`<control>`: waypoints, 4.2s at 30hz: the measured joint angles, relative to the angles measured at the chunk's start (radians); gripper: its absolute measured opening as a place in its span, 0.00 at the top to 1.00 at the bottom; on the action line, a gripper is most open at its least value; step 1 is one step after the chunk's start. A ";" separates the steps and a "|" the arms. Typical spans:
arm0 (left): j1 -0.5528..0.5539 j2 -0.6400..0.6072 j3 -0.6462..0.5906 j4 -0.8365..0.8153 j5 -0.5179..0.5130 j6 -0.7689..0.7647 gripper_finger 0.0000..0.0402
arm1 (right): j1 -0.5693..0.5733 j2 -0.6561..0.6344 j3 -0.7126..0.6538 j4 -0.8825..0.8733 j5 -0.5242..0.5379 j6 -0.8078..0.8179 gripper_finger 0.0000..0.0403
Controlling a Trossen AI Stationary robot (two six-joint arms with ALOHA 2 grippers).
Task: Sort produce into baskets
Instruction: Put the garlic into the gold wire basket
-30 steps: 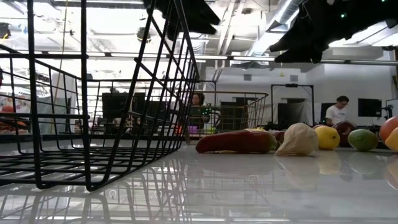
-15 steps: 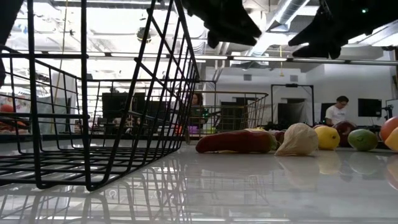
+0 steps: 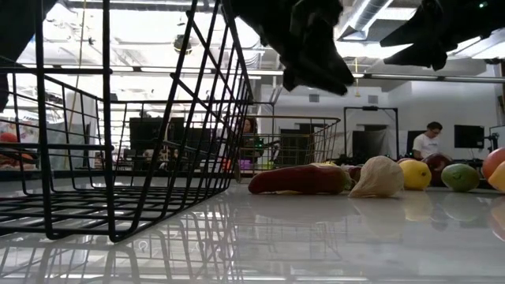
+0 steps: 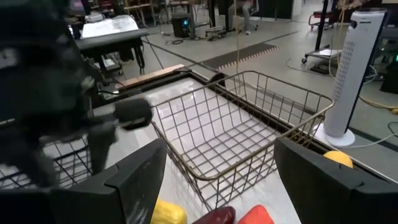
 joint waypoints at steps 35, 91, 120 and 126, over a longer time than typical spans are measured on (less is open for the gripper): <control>-0.092 0.331 0.323 -0.149 -0.101 -0.042 0.26 | 0.028 0.011 0.000 -0.013 0.011 0.024 0.19; -0.229 0.359 0.481 -0.684 -0.451 0.769 0.26 | 0.029 0.024 -0.015 -0.004 0.010 0.043 0.19; -0.178 0.359 0.424 -0.547 -0.249 1.531 0.26 | 0.029 0.076 -0.015 0.011 0.009 0.061 0.19; -0.154 0.359 0.424 -0.546 -0.224 1.545 0.33 | 0.029 0.076 -0.015 0.013 0.009 0.061 0.19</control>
